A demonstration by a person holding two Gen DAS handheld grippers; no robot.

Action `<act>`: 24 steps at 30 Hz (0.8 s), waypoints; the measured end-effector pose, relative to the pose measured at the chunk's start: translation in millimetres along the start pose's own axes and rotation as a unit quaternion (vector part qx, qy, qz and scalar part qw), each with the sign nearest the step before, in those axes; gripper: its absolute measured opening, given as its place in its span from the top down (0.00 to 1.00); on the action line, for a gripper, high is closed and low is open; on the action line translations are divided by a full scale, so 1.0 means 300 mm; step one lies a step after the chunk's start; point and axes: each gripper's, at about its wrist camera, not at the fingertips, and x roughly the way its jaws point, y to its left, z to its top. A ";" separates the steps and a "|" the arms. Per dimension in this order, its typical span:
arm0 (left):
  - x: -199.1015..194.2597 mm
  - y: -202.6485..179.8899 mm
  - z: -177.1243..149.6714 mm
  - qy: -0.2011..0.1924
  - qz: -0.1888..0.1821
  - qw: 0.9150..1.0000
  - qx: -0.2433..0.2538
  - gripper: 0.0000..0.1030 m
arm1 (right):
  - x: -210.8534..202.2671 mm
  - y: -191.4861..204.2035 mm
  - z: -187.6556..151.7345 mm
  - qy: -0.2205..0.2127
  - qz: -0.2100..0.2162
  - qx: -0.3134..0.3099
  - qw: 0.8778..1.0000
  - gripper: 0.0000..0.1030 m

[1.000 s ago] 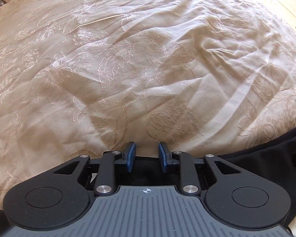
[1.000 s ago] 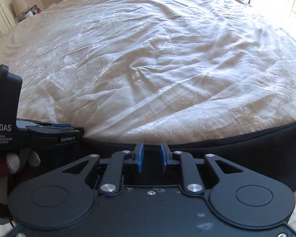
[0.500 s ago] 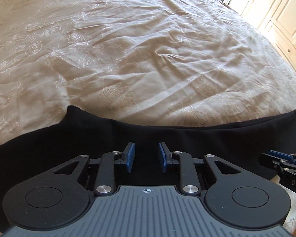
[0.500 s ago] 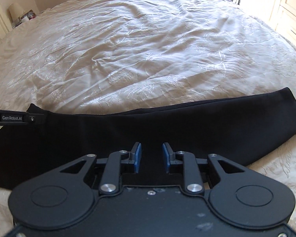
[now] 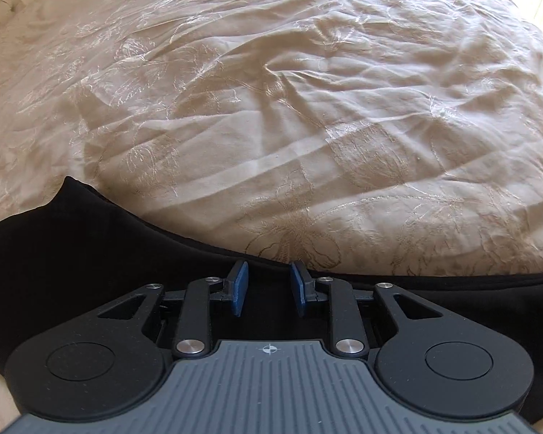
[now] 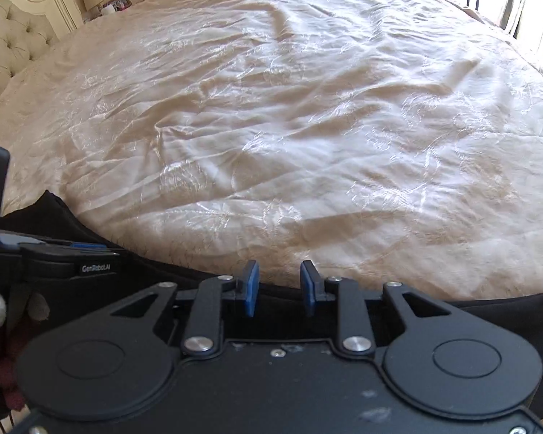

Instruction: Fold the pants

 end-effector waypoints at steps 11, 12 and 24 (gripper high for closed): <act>-0.235 -0.294 -0.158 -0.035 -0.067 0.995 0.068 0.74 | -0.349 -0.631 -0.177 -0.044 -0.073 0.137 0.987 0.57; -0.240 -0.333 -0.175 -0.031 -0.077 0.993 0.082 0.74 | -0.352 -0.669 -0.195 -0.036 -0.068 0.152 0.985 0.55; -0.255 -0.483 -0.237 0.003 -0.100 0.988 0.118 0.74 | -0.147 -0.795 -0.291 0.047 0.044 0.207 0.976 0.41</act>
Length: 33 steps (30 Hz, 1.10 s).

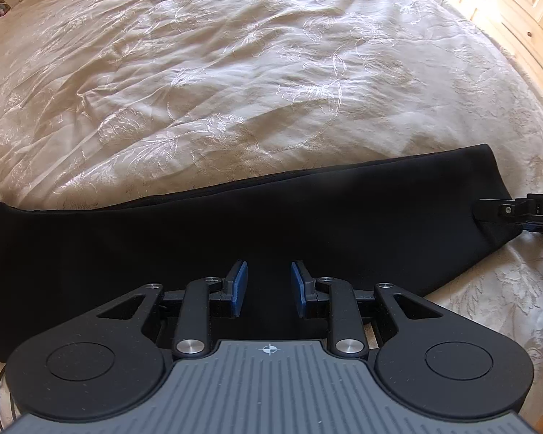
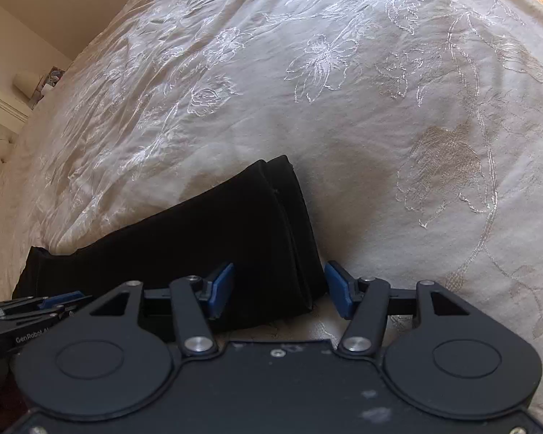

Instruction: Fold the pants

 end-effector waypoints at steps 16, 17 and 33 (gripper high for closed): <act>0.172 -0.023 0.154 0.003 0.009 1.000 0.001 0.74 | -0.110 0.049 0.034 -0.031 0.065 0.039 0.997 0.83; 0.178 -0.024 0.164 0.005 0.009 1.000 0.001 0.74 | -0.117 0.066 0.037 -0.035 0.071 0.040 0.996 0.83; 0.100 0.024 -0.030 0.010 -0.038 0.997 0.068 0.74 | -0.241 0.258 0.067 -0.070 0.064 0.023 0.995 0.82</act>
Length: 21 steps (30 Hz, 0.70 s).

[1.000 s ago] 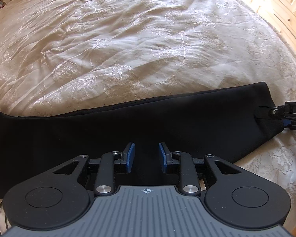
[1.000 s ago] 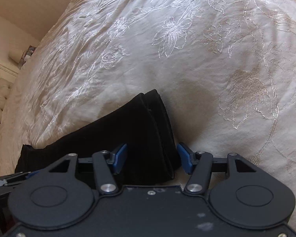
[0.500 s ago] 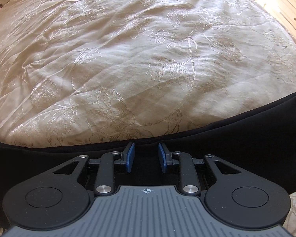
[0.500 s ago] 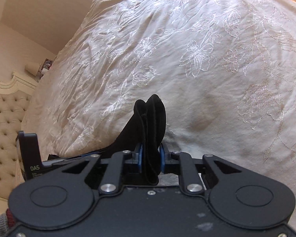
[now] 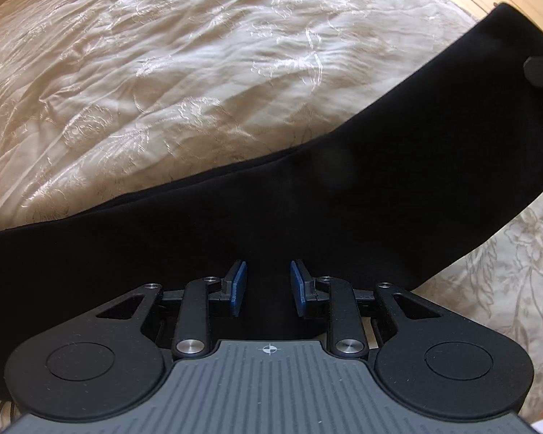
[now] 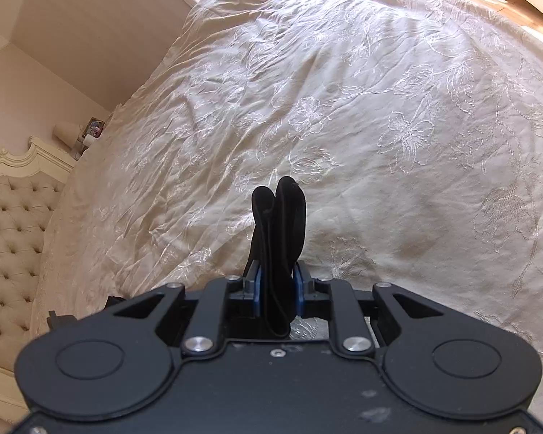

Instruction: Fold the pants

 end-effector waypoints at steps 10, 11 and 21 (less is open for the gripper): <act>-0.160 0.311 -0.022 -0.041 -0.024 0.995 -0.087 0.74 | 0.026 0.373 -0.108 -0.020 -0.014 -0.067 0.997 0.82; -0.174 0.358 -0.035 -0.042 -0.021 0.994 -0.095 0.74 | 0.044 0.433 -0.135 -0.019 -0.010 -0.079 0.997 0.81; -0.242 0.782 -0.210 -0.023 0.014 0.989 -0.146 0.74 | 0.416 0.840 -0.457 0.055 0.016 -0.151 0.987 0.81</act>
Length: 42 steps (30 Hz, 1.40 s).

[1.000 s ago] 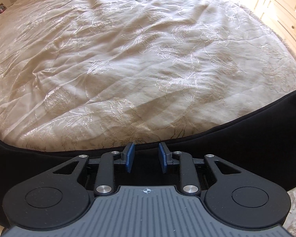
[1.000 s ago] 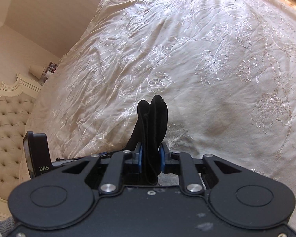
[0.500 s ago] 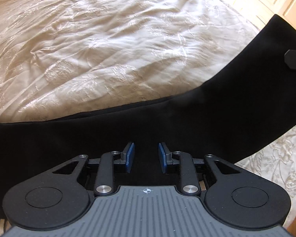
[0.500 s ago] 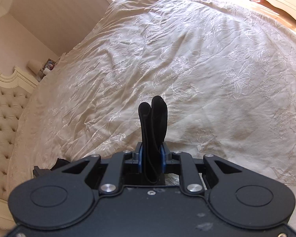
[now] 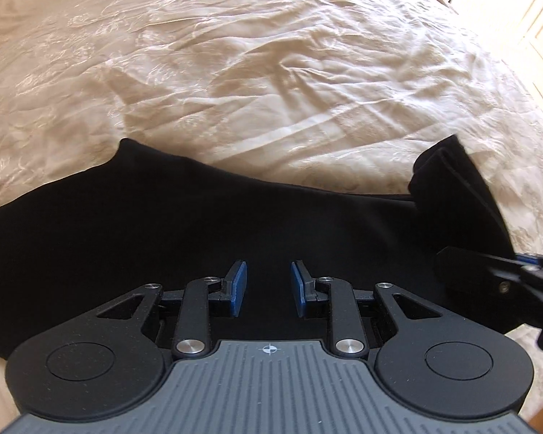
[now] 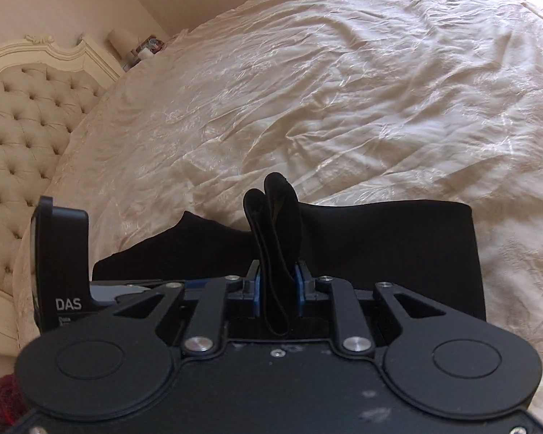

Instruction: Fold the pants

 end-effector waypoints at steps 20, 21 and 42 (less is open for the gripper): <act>-0.002 0.079 0.057 -0.010 -0.045 0.999 0.019 0.74 | 0.137 0.112 -0.078 0.008 -0.018 -0.045 0.999 0.62; -0.004 0.049 0.058 -0.013 -0.048 0.998 0.027 0.74 | 0.116 0.085 -0.074 0.000 -0.037 -0.037 0.999 0.62; -0.018 -0.055 -0.070 0.020 0.016 0.999 -0.025 0.74 | 0.144 -0.385 -0.040 0.040 -0.165 0.047 0.984 0.97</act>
